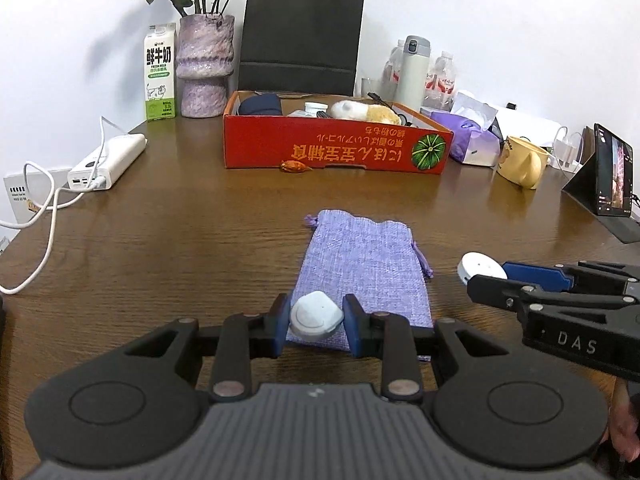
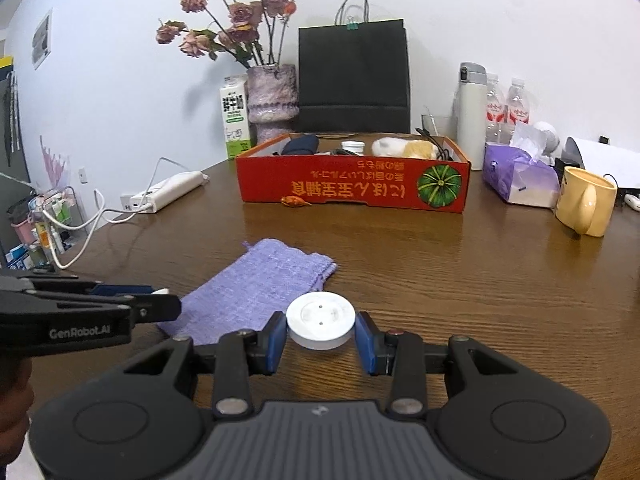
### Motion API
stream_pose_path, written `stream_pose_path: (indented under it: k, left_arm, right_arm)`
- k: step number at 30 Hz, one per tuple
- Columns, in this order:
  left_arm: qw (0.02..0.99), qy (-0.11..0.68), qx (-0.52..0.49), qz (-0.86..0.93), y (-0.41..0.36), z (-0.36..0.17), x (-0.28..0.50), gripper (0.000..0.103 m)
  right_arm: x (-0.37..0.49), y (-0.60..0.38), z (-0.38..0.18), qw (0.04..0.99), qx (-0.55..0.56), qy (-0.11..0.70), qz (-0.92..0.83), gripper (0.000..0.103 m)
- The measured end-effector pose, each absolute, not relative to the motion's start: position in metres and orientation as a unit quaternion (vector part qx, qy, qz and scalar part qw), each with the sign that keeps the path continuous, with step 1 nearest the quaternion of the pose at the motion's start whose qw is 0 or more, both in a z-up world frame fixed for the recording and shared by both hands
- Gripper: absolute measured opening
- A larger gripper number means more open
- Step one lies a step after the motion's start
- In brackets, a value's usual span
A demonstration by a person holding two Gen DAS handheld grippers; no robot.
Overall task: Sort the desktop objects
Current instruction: 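Carry both white caps into the box and open both tools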
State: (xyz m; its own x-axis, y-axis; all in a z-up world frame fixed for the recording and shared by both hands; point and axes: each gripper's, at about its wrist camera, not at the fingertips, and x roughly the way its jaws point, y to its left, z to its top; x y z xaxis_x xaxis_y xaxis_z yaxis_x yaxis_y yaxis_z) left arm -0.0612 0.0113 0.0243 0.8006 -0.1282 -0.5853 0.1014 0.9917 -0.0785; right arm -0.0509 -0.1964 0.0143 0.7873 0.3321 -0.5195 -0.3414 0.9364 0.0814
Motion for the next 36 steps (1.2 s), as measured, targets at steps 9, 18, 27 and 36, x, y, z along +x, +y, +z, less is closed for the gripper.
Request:
stream_pose_path:
  k: [9,18,27,36]
  left_arm:
    - [0.948,0.312,-0.023,-0.059,0.01,0.023,-0.053,0.029]
    - [0.957,0.282,-0.033,-0.058,0.017,0.048,-0.017,0.029]
    - [0.962,0.268,-0.036,-0.049,0.023,0.059,0.017,0.029]
    - [0.965,0.246,-0.022,-0.088,0.032,0.101,0.095,0.029]
  right_arm:
    - [-0.04,-0.202,0.008,0.946,0.003,0.278,0.169,0.036]
    - [-0.006,-0.21,0.039,0.959,0.001,0.234,0.16,0.036]
    - [0.034,-0.219,0.053,0.963,0.008,0.221,0.153,0.036]
    - [0.105,-0.223,0.094,0.961,0.016,0.215,0.172,0.036]
